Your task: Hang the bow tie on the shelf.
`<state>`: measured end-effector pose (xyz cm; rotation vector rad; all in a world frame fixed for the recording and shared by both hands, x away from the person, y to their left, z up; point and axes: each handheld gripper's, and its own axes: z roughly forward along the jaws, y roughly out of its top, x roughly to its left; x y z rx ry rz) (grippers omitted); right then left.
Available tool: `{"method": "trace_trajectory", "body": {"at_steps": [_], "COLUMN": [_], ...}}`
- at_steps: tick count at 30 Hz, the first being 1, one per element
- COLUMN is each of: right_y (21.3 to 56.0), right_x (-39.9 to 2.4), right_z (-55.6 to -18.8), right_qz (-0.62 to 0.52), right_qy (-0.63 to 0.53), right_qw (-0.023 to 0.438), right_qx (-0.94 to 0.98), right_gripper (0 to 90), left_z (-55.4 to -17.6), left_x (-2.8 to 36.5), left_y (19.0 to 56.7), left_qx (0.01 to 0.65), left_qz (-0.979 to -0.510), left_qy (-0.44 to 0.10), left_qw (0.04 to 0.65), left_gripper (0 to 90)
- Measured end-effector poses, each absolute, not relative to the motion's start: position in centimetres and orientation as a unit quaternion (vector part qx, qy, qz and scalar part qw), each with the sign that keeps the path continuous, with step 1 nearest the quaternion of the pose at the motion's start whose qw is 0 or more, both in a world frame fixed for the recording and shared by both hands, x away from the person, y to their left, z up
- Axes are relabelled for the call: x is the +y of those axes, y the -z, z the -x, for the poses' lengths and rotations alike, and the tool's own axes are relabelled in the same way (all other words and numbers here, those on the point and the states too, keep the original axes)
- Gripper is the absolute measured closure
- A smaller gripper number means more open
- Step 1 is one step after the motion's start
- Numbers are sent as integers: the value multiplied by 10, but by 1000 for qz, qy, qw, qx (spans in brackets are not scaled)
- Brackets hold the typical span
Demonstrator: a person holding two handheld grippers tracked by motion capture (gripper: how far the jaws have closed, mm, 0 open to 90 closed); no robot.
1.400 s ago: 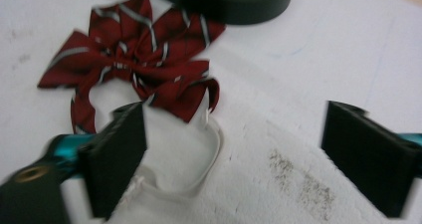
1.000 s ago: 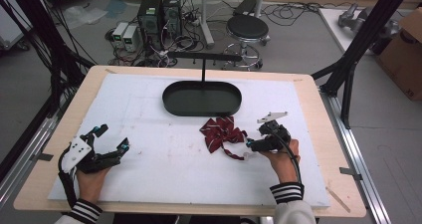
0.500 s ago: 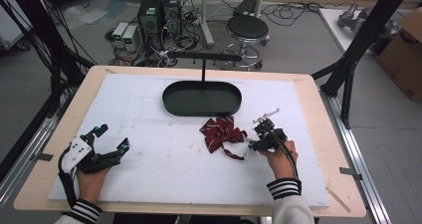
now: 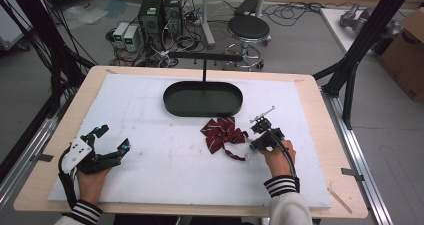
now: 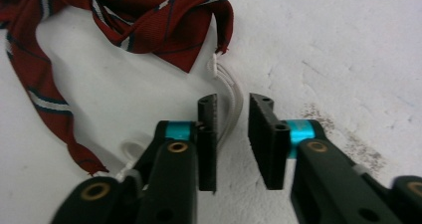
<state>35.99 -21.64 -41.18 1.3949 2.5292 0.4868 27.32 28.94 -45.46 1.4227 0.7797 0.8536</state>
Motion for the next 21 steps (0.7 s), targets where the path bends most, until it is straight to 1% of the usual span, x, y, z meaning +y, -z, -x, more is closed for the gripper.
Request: {"method": "trace_trajectory", "body": {"at_steps": [5, 6, 13, 19, 21], "right_y": [414, 414, 413, 404, 400], "right_x": [-215, -215, -216, -217, -218], "right_z": [-361, -361, -361, -357, -355], "right_qz": [-476, -475, -466, -456, -455], "right_qy": [-161, -163, -169, -226, -256], "right_qw": [95, 96, 95, 113, 112], "right_qx": [859, 860, 863, 853, 845], "right_gripper": [836, 862, 873, 873, 873], "left_z": [-273, -273, -273, -273, -273], "left_x": [289, 289, 290, 290, 289], "left_y": [455, 455, 455, 455, 455], "left_qx": [337, 337, 337, 336, 337], "left_qz": [-617, -617, -616, -617, -616], "left_qy": [-370, -370, -370, -370, -370], "left_qw": [608, 608, 608, 607, 608], "left_gripper": [125, 125, 125, 125, 125]}}
